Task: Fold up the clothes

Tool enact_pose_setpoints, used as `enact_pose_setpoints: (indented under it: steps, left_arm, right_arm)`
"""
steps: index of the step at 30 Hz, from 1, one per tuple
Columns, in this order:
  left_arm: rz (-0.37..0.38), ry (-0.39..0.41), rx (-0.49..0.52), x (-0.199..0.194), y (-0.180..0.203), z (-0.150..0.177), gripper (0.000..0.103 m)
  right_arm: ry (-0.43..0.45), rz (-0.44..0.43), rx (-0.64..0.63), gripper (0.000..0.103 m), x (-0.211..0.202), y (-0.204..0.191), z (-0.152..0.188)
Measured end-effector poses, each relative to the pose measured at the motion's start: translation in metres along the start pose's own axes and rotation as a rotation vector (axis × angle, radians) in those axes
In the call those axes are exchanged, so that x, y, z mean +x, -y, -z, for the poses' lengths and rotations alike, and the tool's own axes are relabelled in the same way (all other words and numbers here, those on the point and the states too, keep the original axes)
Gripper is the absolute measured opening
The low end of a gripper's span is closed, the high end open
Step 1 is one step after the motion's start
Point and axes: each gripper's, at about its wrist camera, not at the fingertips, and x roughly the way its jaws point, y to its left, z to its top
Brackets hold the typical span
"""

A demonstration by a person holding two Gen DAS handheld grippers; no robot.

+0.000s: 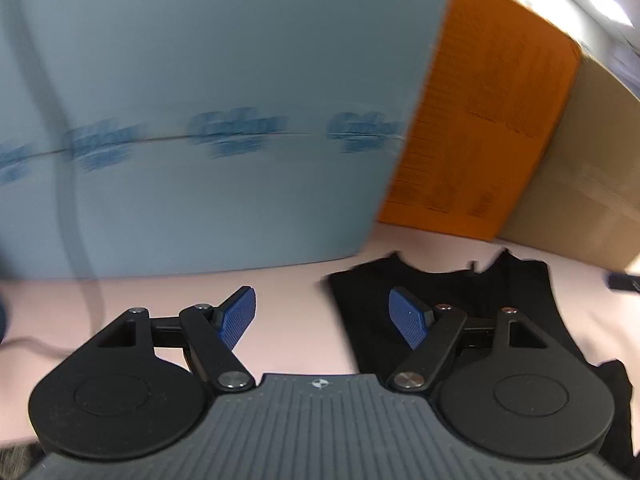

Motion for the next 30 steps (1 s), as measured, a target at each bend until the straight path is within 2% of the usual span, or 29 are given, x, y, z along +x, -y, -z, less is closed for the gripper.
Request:
enact_pose_setpoints:
  steps: [3, 4, 7, 12, 13, 14, 15, 16, 18, 19, 21, 23, 25, 26, 27, 29, 30]
  left_arm:
    - [0.005, -0.022, 0.061, 0.021, 0.006, -0.017, 0.071]
    - [-0.003, -0.028, 0.063, 0.028, 0.006, -0.018, 0.071]
    - [-0.014, -0.039, 0.051, 0.047, 0.004, -0.008, 0.071]
    - [0.010, -0.068, 0.101, 0.080, 0.007, 0.003, 0.071]
    - [0.007, -0.065, 0.113, 0.086, 0.008, 0.005, 0.070]
    - [0.014, -0.060, 0.116, 0.091, 0.008, 0.006, 0.068]
    - [0.020, -0.055, 0.119, 0.095, 0.009, 0.008, 0.054]
    - [0.033, -0.050, 0.122, 0.098, 0.010, 0.009, 0.029]
    - [0.087, -0.037, 0.129, 0.099, 0.012, 0.009, 0.007]
    - [0.125, -0.027, 0.134, 0.098, 0.014, 0.008, 0.007]
    - [0.127, 0.029, 0.179, 0.095, 0.020, 0.004, 0.007]
    - [0.090, 0.038, 0.204, 0.100, 0.024, -0.001, 0.008]
    - [-0.001, 0.014, 0.245, 0.109, 0.030, -0.001, 0.011]
    - [-0.016, -0.007, 0.263, 0.112, 0.033, 0.001, 0.013]
    - [-0.035, -0.009, 0.283, 0.112, 0.035, 0.004, 0.017]
    - [-0.093, 0.000, 0.308, 0.103, 0.036, 0.008, 0.033]
    - [-0.131, 0.011, 0.314, 0.094, 0.035, 0.010, 0.051]
  right_arm:
    - [-0.049, -0.012, -0.015, 0.065, 0.029, 0.007, -0.023]
    - [-0.056, 0.009, -0.029, 0.065, 0.038, 0.009, -0.024]
    - [-0.065, 0.058, -0.056, 0.065, 0.055, 0.015, -0.022]
    - [-0.062, 0.041, -0.122, 0.063, 0.079, 0.022, -0.017]
    - [-0.065, 0.037, -0.141, 0.062, 0.083, 0.021, -0.016]
    - [-0.069, 0.033, -0.161, 0.050, 0.087, 0.020, -0.016]
    - [-0.087, 0.025, -0.179, 0.034, 0.092, 0.019, -0.014]
    - [-0.106, 0.020, -0.205, 0.005, 0.095, 0.016, -0.012]
    - [-0.089, 0.003, -0.262, 0.005, 0.093, 0.010, -0.009]
    - [-0.066, -0.005, -0.269, 0.005, 0.089, 0.009, -0.011]
    - [0.003, 0.026, -0.271, 0.005, 0.081, 0.010, -0.019]
    - [0.022, 0.068, -0.253, 0.005, 0.081, 0.016, -0.024]
    - [-0.019, 0.109, -0.256, 0.006, 0.089, 0.020, -0.022]
    - [-0.051, 0.123, -0.256, 0.008, 0.094, 0.021, -0.019]
    - [-0.078, 0.127, -0.235, 0.010, 0.096, 0.024, -0.017]
    - [-0.030, 0.163, -0.207, 0.024, 0.080, 0.025, -0.013]
    - [-0.002, 0.192, -0.196, 0.026, 0.070, 0.024, -0.011]
